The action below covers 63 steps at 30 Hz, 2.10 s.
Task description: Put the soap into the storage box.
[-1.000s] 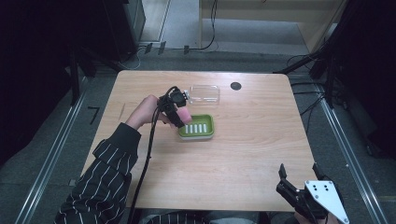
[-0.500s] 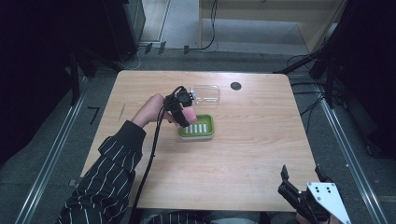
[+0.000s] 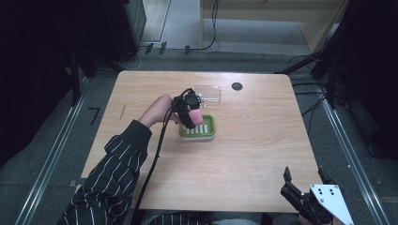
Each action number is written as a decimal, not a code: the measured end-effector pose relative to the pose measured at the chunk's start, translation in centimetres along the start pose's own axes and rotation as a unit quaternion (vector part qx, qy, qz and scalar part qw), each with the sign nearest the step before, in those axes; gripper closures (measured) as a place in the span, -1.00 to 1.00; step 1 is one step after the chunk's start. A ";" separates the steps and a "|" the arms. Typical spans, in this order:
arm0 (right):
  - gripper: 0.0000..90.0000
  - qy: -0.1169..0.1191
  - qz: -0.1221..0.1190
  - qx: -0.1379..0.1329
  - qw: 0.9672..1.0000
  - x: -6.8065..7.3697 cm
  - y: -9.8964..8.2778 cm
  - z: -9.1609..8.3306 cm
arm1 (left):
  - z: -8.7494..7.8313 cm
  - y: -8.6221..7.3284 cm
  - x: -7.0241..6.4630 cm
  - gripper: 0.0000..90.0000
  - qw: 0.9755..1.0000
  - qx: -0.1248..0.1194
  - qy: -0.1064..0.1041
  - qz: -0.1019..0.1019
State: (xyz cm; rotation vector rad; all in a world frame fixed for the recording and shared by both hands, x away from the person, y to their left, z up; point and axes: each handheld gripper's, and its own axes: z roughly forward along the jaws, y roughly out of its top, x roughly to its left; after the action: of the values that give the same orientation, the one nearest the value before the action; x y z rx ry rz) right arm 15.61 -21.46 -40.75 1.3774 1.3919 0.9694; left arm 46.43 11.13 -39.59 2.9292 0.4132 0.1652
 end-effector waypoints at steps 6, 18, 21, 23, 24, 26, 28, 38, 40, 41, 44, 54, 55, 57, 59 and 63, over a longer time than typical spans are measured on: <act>-0.72 0.000 0.000 0.000 1.000 0.0 0.0 0.0 | 0.7 0.4 -0.1 -0.15 1.000 0.002 -0.001 0.011; -0.72 0.002 -0.001 -0.001 1.000 0.1 0.0 0.1 | 2.5 1.1 -0.5 -0.15 0.999 0.013 0.003 0.032; -0.72 0.002 -0.001 -0.001 1.000 0.1 0.0 0.1 | 2.8 1.2 -0.6 -0.15 0.999 0.016 0.002 0.039; -0.72 0.002 -0.001 -0.001 1.000 0.1 0.0 0.1 | 3.0 1.2 -0.7 -0.15 0.999 0.015 0.004 0.041; -0.72 0.002 -0.001 -0.001 1.000 0.1 0.0 0.1 | 3.2 1.2 -0.6 -0.15 0.999 0.016 0.004 0.045; -0.72 0.002 -0.002 -0.002 1.000 0.1 0.0 0.1 | 3.5 1.2 -0.7 -0.15 0.999 0.019 0.006 0.050; -0.72 0.002 -0.002 -0.002 1.000 0.0 0.0 0.1 | 3.7 1.2 -0.7 -0.15 0.998 0.020 0.007 0.053; -0.72 0.002 -0.001 -0.002 1.000 0.1 0.0 0.1 | 4.0 1.2 -0.7 -0.15 0.998 0.013 0.005 0.054; -0.72 0.002 -0.002 -0.002 1.000 0.1 0.0 0.1 | 4.0 1.1 -0.6 -0.15 0.998 0.013 0.008 0.053; -0.72 0.003 -0.001 -0.002 1.000 0.1 0.0 0.1 | 4.1 1.1 -0.6 -0.15 0.998 0.014 0.007 0.053; -0.72 0.002 -0.001 -0.002 1.000 0.1 0.0 0.1 | 4.2 1.1 -0.5 -0.15 0.998 0.015 0.006 0.053; -0.72 0.003 -0.002 -0.002 1.000 0.0 0.0 0.1 | 4.4 1.0 -0.3 -0.17 0.999 0.009 0.002 0.045; -0.72 0.003 -0.002 -0.002 1.000 0.1 0.0 0.1 | 4.4 1.0 -0.3 -0.16 0.999 0.010 0.001 0.045; -0.72 0.003 -0.002 -0.002 1.000 0.0 0.0 0.1 | 4.4 1.0 -0.3 -0.17 0.999 0.011 0.003 0.044; -0.72 0.003 -0.002 -0.002 1.000 0.0 0.0 0.1 | 4.4 0.9 -0.2 -0.17 0.999 0.011 0.002 0.044; -0.72 0.002 -0.001 -0.002 1.000 0.0 0.0 0.1 | 4.2 0.9 -0.2 -0.17 0.999 0.003 0.001 0.043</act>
State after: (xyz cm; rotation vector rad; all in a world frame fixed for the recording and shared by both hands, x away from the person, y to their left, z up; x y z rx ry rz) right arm 15.75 -21.45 -40.75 1.3711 1.3943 0.9735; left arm 47.06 9.59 -43.54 2.9536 0.2894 0.1777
